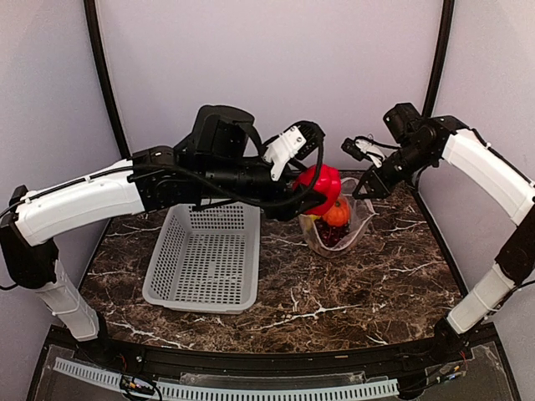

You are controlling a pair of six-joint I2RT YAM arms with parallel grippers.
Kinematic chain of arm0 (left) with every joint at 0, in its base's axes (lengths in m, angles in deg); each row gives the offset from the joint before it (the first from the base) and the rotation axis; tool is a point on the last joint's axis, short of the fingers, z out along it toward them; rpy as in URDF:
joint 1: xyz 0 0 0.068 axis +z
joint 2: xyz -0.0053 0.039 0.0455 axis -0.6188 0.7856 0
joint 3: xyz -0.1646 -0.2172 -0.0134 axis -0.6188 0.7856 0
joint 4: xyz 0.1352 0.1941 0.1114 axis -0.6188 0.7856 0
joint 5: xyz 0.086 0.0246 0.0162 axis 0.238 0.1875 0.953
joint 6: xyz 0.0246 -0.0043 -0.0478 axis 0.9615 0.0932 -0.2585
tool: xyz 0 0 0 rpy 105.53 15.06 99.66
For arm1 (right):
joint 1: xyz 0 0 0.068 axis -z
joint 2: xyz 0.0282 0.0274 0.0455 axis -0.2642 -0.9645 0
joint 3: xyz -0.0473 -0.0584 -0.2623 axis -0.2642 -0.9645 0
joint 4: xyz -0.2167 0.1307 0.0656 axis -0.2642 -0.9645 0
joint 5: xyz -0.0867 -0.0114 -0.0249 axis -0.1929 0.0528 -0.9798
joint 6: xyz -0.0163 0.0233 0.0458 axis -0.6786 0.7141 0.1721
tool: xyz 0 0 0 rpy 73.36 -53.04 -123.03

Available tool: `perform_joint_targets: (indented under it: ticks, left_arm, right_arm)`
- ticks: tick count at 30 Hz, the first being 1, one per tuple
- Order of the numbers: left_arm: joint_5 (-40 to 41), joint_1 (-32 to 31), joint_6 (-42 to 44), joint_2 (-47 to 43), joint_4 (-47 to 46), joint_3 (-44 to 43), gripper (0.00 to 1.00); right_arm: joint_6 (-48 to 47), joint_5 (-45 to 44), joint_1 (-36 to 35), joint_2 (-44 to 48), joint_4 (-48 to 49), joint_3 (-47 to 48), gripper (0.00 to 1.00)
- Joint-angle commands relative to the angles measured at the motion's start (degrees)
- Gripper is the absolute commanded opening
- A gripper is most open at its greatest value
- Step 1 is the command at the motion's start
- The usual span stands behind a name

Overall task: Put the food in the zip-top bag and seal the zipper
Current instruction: Place the fake vegetable in the zipper food storage bag.

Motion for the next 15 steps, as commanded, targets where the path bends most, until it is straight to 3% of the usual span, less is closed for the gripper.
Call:
perform_joint_targets:
  ticks: [1,3,8,15]
  left_arm:
    - [-8.9,-1.0,-4.1,3.2,-17.6,2.6,0.38]
    - [-9.7,-1.0,-4.3,5.2,-21.0,2.9,0.37]
    - [-8.8,-1.7,-5.0,9.9,-27.6,2.7,0.36]
    - [-3.7,-3.5,-2.9,12.9,-29.0,2.7,0.35]
  right_arm:
    - [-0.1,-0.3,-0.2,2.4,0.7,-3.0,0.06]
    - [0.1,-0.1,-0.3,2.6,1.6,-4.3,0.00]
    - [0.7,0.5,-0.3,2.4,1.7,-4.1,0.00]
    - [1.4,2.1,-0.2,1.2,0.5,0.3,0.00]
